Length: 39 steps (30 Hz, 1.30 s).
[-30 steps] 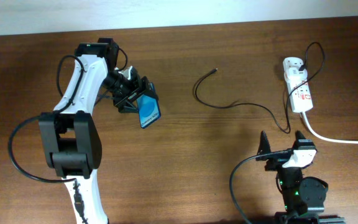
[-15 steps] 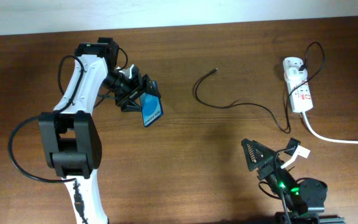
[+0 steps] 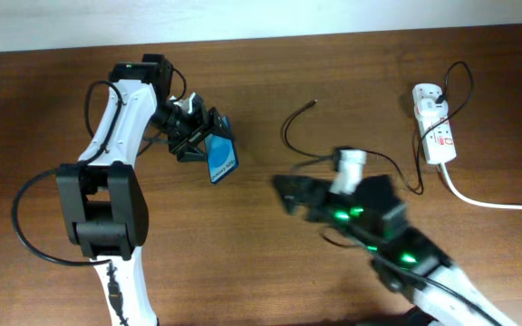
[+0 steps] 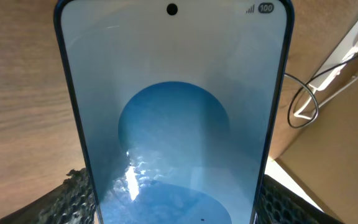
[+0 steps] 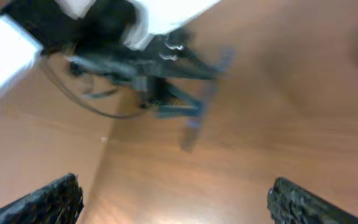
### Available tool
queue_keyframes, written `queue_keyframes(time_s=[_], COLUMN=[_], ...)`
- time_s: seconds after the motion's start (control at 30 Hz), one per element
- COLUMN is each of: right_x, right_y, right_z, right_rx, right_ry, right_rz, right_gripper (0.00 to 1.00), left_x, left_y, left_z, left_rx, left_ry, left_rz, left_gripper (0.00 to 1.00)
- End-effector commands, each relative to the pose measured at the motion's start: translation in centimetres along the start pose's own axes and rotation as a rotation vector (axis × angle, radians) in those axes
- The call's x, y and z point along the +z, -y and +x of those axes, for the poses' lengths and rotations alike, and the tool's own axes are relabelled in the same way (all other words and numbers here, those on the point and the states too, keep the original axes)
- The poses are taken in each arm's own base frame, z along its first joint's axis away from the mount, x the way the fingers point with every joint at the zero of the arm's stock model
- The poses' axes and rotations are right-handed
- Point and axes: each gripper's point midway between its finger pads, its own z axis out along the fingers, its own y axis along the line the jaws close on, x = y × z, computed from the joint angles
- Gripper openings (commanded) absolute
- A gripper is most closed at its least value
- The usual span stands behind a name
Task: Plug charger to phone and switch on socket
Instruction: 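Grasp the phone's edge with the right gripper beside the left gripper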
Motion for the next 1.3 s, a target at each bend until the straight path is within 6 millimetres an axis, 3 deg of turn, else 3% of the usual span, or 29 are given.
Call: queue_keyframes(time_s=[0.0,0.07,0.13,0.2,0.27,0.43,0.57,0.67,0.83,0.93,1.03,1.27], right_x=[4.4,7.3,9.6,11.4,12.5,13.9,15.7,16.2,17.3,17.3,17.3,17.6], right_y=[-1.0,-1.2,-0.1,1.7,2.6,1.7,1.6,1.7,3.4,3.4,3.3,2.3], right_z=[1.2,1.9,2.3,3.1,3.0,0.8,1.1,0.8,2.7,2.8,3.0,2.8], right_rx=[-0.044,-0.055,-0.057,0.048,0.080,0.077,0.070,0.107,0.241,0.244,0.319,0.320], right_ry=[0.029,0.046,0.066,0.061,0.074,0.222,0.208,0.222,0.194,0.190,0.193,0.197], right_rz=[-0.044,-0.101,-0.118,-0.090,-0.056,0.003,0.055,0.070,0.100,0.099,0.091,0.078], right_gripper=[0.99,0.96,0.93,0.91,0.90,0.79,0.69,0.64,0.61,0.54,0.53,0.47], left_x=[-0.6,-0.6,-0.6,-0.6,-0.6,-0.6,-0.6,-0.6,-0.6,-0.6,-0.6,-0.6], left_y=[1.0,1.0,1.0,1.0,1.0,1.0,1.1,1.1,1.1,1.2,1.2,1.2], left_z=[-0.1,-0.1,-0.1,-0.1,-0.1,-0.1,-0.3,-0.3,-0.3,-0.4,-0.4,-0.5], left_rx=[0.005,0.005,0.006,0.005,0.005,0.005,0.009,-0.004,-0.002,0.001,0.001,0.003], left_ry=[0.007,0.007,0.007,0.007,0.007,0.007,0.012,0.013,0.015,0.017,0.018,0.020], left_rz=[0.043,0.043,0.043,0.043,0.043,0.043,0.044,0.045,0.045,0.046,0.046,0.047], left_gripper=[0.66,0.66,0.66,0.66,0.66,0.66,0.66,0.65,0.66,0.66,0.66,0.66])
